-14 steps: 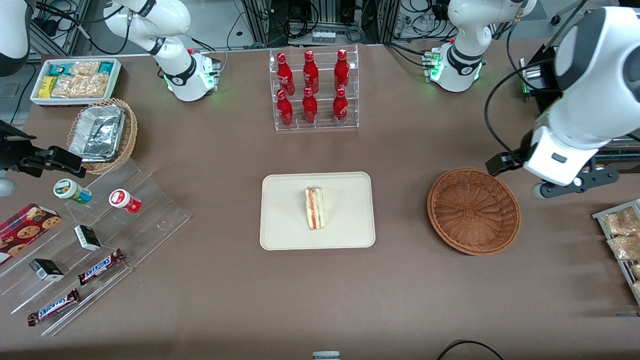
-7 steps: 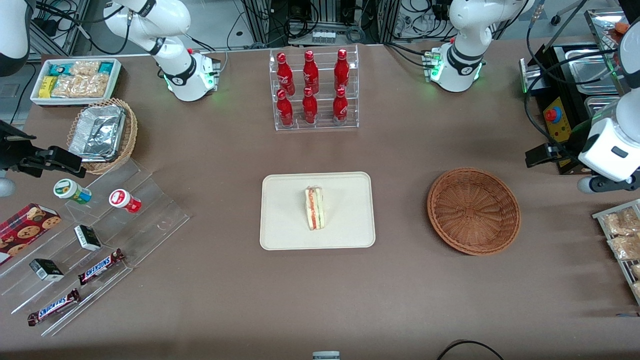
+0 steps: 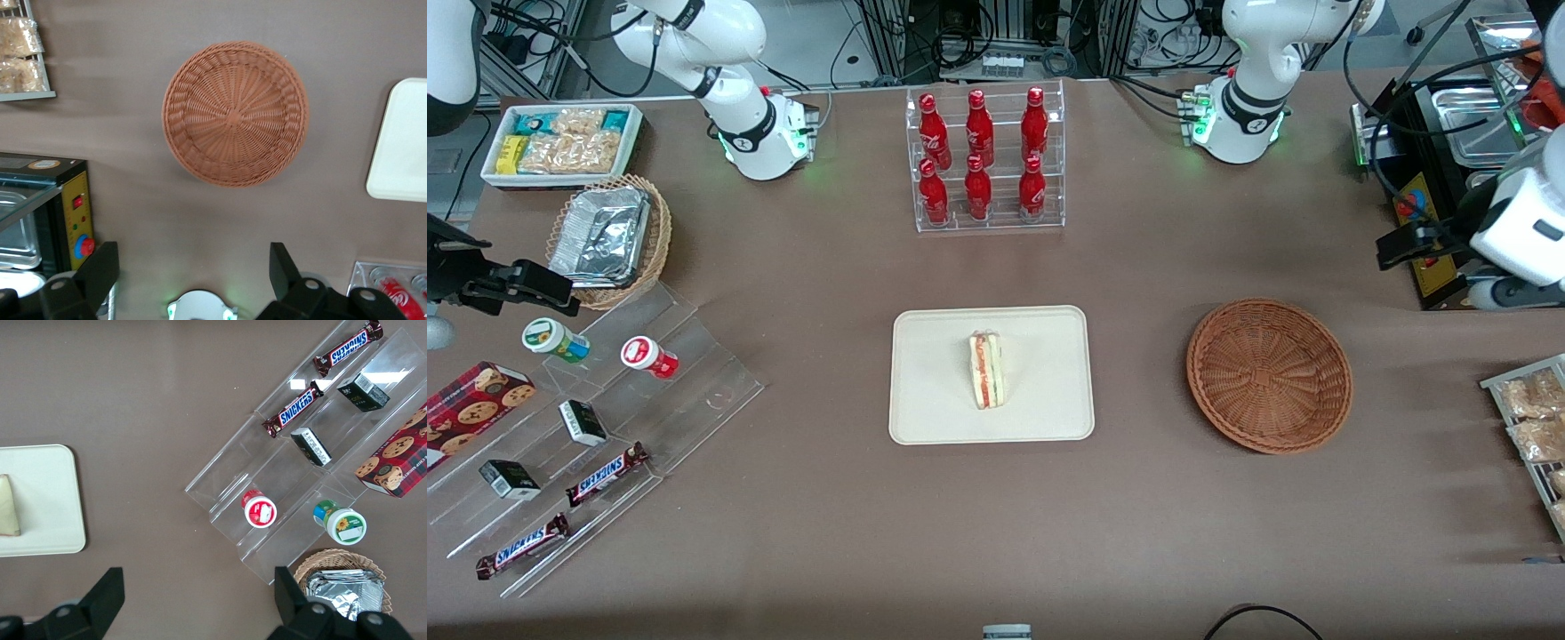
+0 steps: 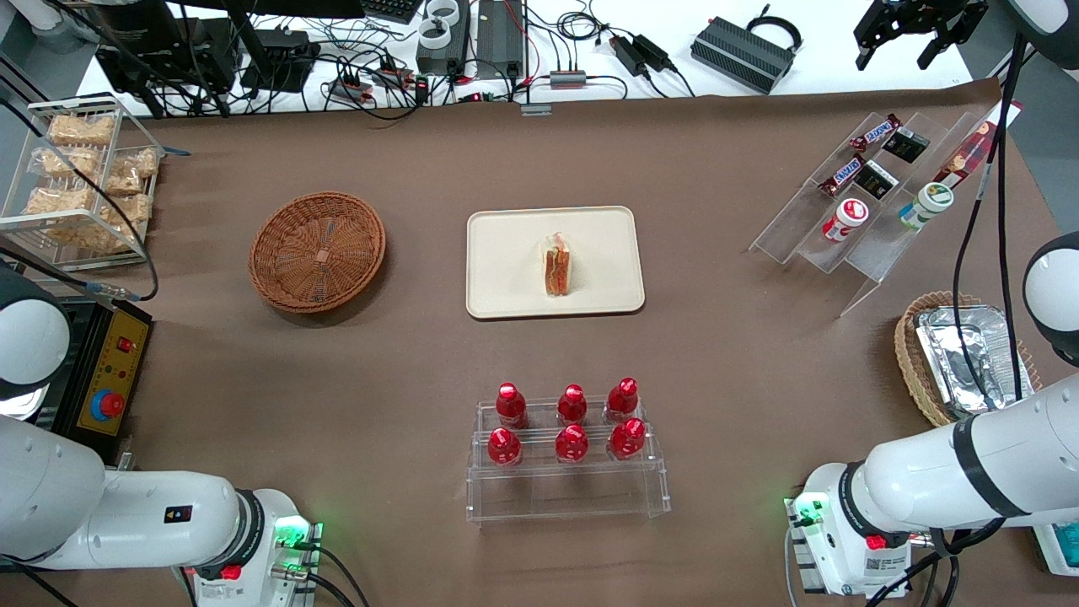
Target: Place sandwich from basket to tray
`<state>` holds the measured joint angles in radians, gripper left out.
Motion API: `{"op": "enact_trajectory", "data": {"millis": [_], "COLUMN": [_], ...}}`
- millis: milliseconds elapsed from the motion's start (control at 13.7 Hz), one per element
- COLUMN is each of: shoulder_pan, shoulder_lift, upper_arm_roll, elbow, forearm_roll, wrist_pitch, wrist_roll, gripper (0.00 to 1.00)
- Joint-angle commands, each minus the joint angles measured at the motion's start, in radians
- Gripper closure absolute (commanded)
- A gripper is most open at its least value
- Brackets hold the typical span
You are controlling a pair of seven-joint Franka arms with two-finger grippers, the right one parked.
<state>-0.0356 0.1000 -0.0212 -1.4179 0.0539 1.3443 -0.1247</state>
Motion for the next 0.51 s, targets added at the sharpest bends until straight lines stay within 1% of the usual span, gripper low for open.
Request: {"op": "enact_trajectory", "data": {"millis": [0,220,366,439], "shoulder_pan": [-0.023,-0.014,-0.012,-0.014], "shoulder_lift": [-0.068,-0.071,-0.054,-0.054], "upper_arm_roll": [0.040,0.037,0.041,0.041], "elbow": [-0.053,-0.056,-0.018,-0.016], "forearm_roll": [-0.017,-0.017,-0.046,-0.046], "wrist_pitch": [-0.024,-0.027,-0.040,-0.040], "wrist_roll": [0.031,0.043,0.106,0.099], "gripper": [0.01,0.01,0.01,0.01]}}
